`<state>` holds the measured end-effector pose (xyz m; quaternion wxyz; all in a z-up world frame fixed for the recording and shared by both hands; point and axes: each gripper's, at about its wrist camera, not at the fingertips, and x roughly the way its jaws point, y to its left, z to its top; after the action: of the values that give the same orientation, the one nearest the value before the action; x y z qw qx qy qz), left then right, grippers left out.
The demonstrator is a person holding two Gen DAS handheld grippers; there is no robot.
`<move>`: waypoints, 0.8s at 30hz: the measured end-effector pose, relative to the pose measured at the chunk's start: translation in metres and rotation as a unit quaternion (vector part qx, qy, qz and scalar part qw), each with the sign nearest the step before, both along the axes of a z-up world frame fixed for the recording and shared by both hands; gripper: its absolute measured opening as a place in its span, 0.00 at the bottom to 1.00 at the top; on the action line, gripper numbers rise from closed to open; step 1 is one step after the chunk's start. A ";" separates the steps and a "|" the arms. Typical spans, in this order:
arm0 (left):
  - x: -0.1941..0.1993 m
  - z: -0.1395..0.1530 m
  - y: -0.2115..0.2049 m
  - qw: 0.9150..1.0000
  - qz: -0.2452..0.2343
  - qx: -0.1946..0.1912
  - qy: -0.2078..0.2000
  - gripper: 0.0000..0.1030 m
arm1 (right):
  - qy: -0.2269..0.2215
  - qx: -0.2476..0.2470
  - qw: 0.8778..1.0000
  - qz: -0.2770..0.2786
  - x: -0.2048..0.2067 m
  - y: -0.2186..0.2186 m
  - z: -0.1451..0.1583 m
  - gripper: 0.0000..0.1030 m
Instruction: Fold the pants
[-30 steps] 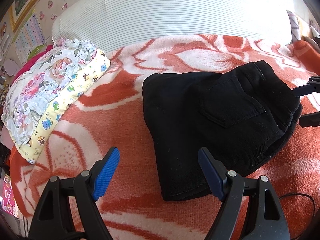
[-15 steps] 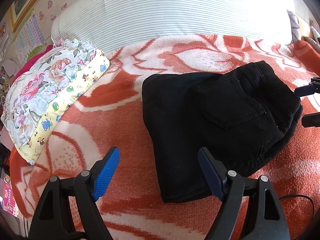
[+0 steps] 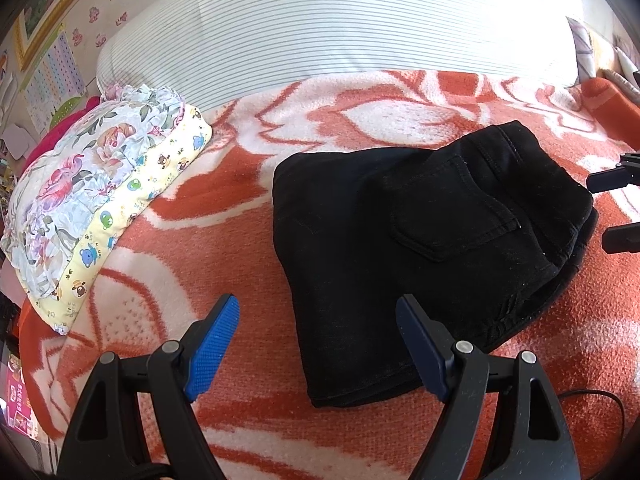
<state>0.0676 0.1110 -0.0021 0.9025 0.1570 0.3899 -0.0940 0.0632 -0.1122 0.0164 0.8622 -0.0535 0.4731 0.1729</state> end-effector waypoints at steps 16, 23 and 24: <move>-0.006 0.001 -0.031 1.000 -0.023 -0.008 0.011 0.79 | 0.000 0.016 1.000 -0.001 -0.002 0.003 -0.007 0.85; -0.007 0.003 -0.035 1.000 -0.027 -0.010 0.014 0.79 | -0.004 0.020 1.000 -0.004 -0.005 0.001 -0.005 0.85; -0.006 0.003 -0.035 1.000 -0.026 -0.010 0.013 0.79 | -0.004 0.020 1.000 -0.004 -0.006 0.001 -0.005 0.85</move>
<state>0.0613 0.0760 0.0010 0.8960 0.1568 0.3966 -0.1235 0.0575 -0.1112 0.0114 0.8654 -0.0348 0.4667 0.1793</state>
